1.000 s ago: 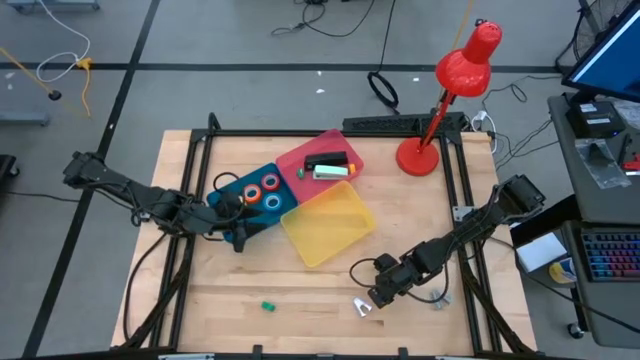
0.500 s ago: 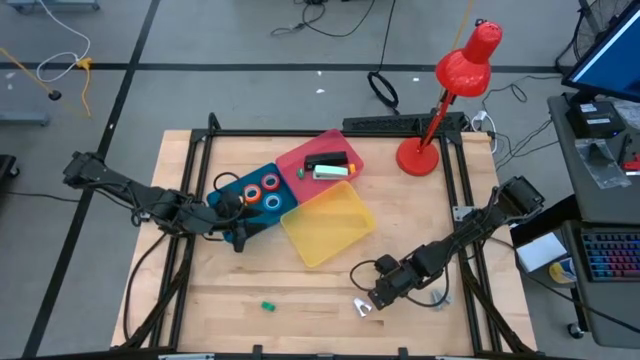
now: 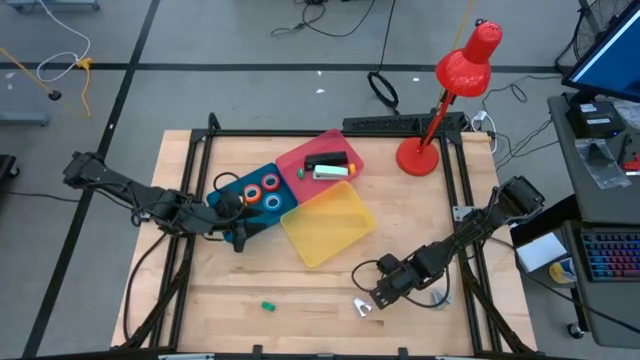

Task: Pick and place Stapler, Stapler remover, tape
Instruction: Put the yellow stapler into the pink bin

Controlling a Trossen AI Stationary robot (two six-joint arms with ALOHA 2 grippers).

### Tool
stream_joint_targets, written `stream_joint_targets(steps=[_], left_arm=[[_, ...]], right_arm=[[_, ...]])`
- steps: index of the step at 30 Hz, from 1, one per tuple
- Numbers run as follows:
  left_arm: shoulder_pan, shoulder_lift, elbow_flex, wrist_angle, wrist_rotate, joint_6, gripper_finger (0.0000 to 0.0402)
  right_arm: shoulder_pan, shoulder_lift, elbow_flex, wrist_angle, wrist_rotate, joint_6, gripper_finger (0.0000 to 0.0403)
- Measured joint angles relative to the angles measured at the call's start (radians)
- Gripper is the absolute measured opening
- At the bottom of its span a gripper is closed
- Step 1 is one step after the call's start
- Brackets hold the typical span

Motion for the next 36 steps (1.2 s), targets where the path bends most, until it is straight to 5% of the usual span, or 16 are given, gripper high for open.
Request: stream_joint_targets(steps=[8, 20, 31, 36], left_arm=[[0.0, 0.0, 0.0, 0.108, 0.0, 0.006, 0.0244], [0.0, 0.149, 0.0, 0.511, 0.063, 0.086, 0.0244], [0.032, 0.414, 0.0, 0.963, 0.212, 0.072, 0.0244], [0.063, 0.487, 0.011, 1.037, 0.221, 0.023, 0.0244]], right_arm=[[-0.017, -0.055, -0.004, 0.019, 0.013, -0.022, 0.0051], [-0.166, -0.344, -0.004, 0.336, 0.36, -0.308, 0.005], [-0.331, -0.322, -0.002, 0.776, 0.279, -0.547, 0.005], [-0.38, -0.281, -0.002, 0.887, 0.211, -0.551, 0.0049]])
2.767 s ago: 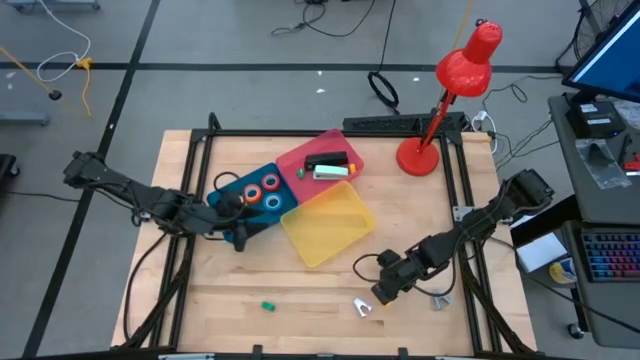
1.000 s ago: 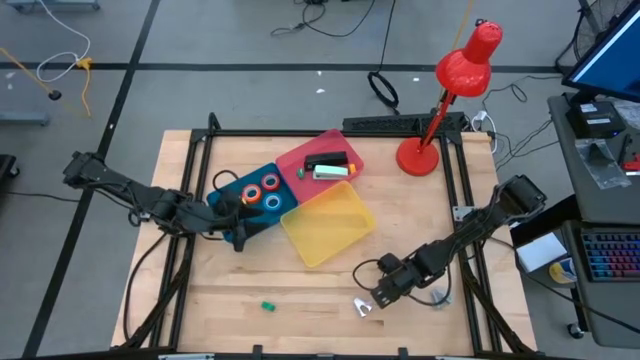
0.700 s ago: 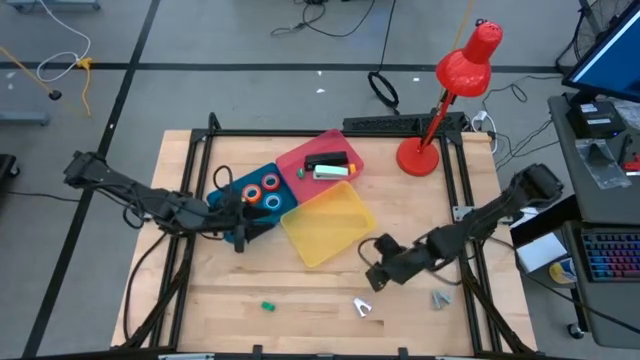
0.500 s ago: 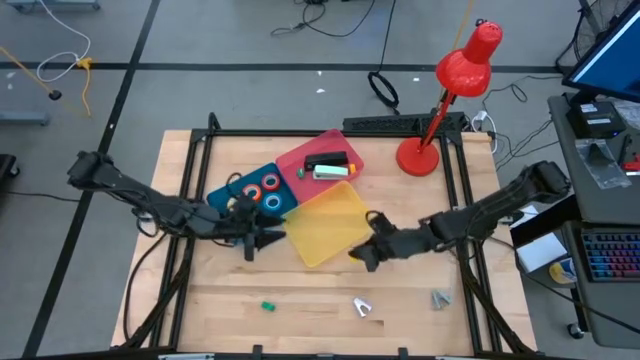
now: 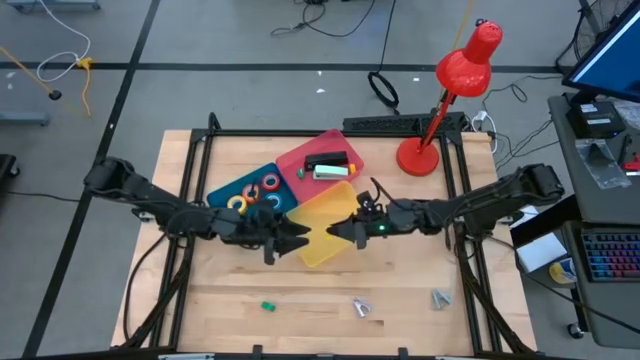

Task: Pick and place Stapler, Stapler remover, tape
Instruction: Put the yellow stapler into the pink bin

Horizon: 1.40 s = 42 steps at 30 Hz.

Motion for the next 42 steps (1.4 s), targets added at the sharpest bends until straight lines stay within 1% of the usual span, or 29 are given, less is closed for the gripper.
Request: stream_joint_targets(steps=[6, 10, 14, 23, 28, 33, 36, 42], left_arm=[[0.034, 0.077, 0.056, -0.013, 0.022, -0.034, 0.0244], [0.056, 0.111, 0.107, -0.094, 0.026, -0.047, 0.0244], [0.079, 0.112, 0.142, -0.18, 0.027, -0.056, 0.0244], [0.115, 0.125, 0.16, -0.187, 0.027, -0.067, 0.0244], [0.127, 0.148, 0.166, -0.183, 0.05, -0.086, 0.0243], [0.154, 0.174, 0.194, -0.182, 0.101, -0.083, 0.0241], [0.173, 0.192, 0.209, -0.186, 0.139, -0.074, 0.022], [0.205, 0.192, 0.212, -0.184, 0.217, -0.067, 0.0145]], right_arm=[[-0.035, 0.024, 0.0, 0.068, -0.066, 0.002, 0.0049], [-0.053, 0.022, 0.0, 0.082, -0.096, -0.004, 0.0049], [-0.065, 0.014, 0.001, 0.112, -0.136, -0.005, 0.0049], [-0.092, 0.016, 0.001, 0.097, -0.139, -0.031, 0.0049], [-0.111, 0.016, 0.001, 0.099, -0.14, -0.032, 0.0049], [-0.115, 0.016, 0.001, 0.099, -0.14, -0.039, 0.0049], [-0.117, 0.016, 0.001, 0.086, -0.14, -0.044, 0.0049], [-0.118, 0.016, 0.001, 0.08, -0.138, -0.047, 0.0049]])
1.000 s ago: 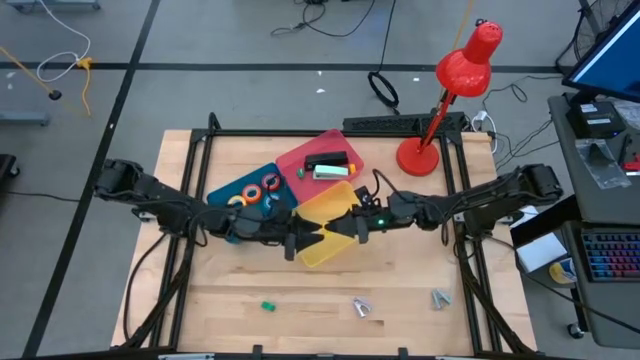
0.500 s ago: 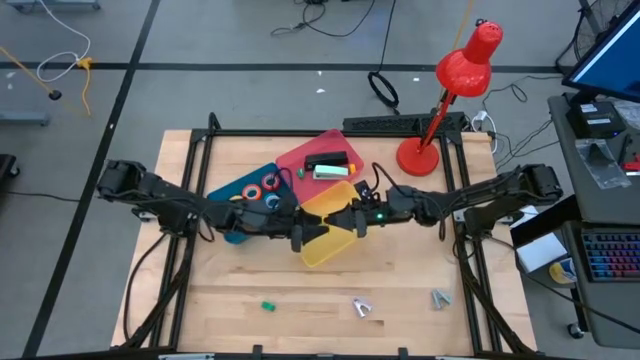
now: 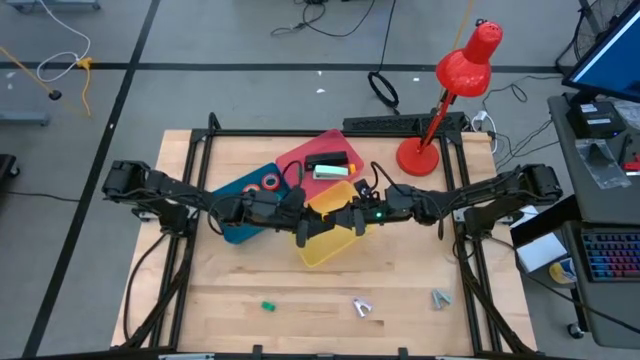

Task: Pick and place Stapler, Stapler remover, tape
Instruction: Put the yellow stapler into the pink bin

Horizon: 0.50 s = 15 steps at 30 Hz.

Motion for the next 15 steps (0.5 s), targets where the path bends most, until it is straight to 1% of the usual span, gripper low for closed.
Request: stream_joint_targets(steps=[4, 6, 7, 15], left_arm=[[0.011, -0.001, 0.0, 0.003, 0.035, -0.001, 0.0088], [0.013, -0.001, 0.0, 0.004, 0.05, 0.008, 0.0059], [0.013, -0.001, 0.0, 0.004, 0.057, 0.014, 0.0052], [0.014, -0.002, 0.0, -0.038, 0.069, 0.021, 0.0052]], right_arm=[[0.0, 0.0, 0.0, -0.003, 0.002, -0.004, 0.005], [0.0, 0.0, 0.0, -0.002, 0.0, -0.01, 0.0057], [0.0, 0.0, 0.0, 0.0, -0.001, -0.018, 0.0063], [0.0, 0.0, 0.0, -0.006, -0.007, -0.104, 0.0133]])
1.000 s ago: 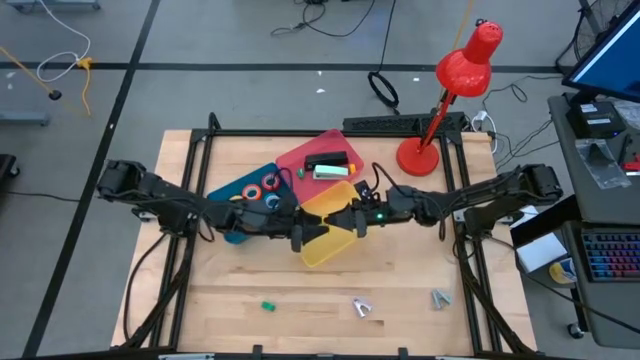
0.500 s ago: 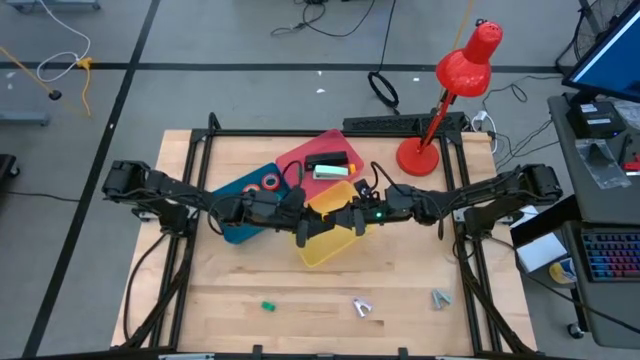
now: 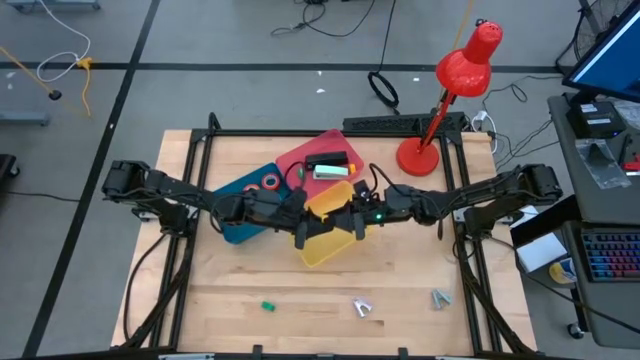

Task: Pick and place Stapler, Stapler remover, tape
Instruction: Put the yellow stapler into the pink bin

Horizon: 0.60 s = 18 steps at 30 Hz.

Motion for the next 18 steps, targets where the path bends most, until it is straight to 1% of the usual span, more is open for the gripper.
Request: stream_joint_targets(steps=[6, 12, 14, 16, 18], left_arm=[[0.0, 0.0, 0.0, -0.088, 0.027, -0.006, 0.0052], [0.034, -0.045, -0.002, -0.314, 0.008, -0.005, 0.0052], [0.059, -0.066, -0.001, -0.384, -0.025, 0.002, 0.0052], [0.099, -0.086, -0.001, -0.478, -0.096, 0.005, 0.0052], [0.152, -0.094, -0.002, -0.528, -0.168, 0.006, 0.0052]], right_arm=[[-0.007, 0.0, 0.0, -0.034, -0.024, -0.022, 0.0177], [-0.016, -0.008, 0.001, -0.027, -0.028, -0.056, 0.0197], [-0.016, -0.006, 0.001, -0.029, -0.027, -0.06, 0.0198], [-0.017, -0.007, 0.001, -0.023, -0.027, -0.061, 0.0197], [-0.017, -0.007, 0.001, -0.026, -0.026, -0.06, 0.0195]])
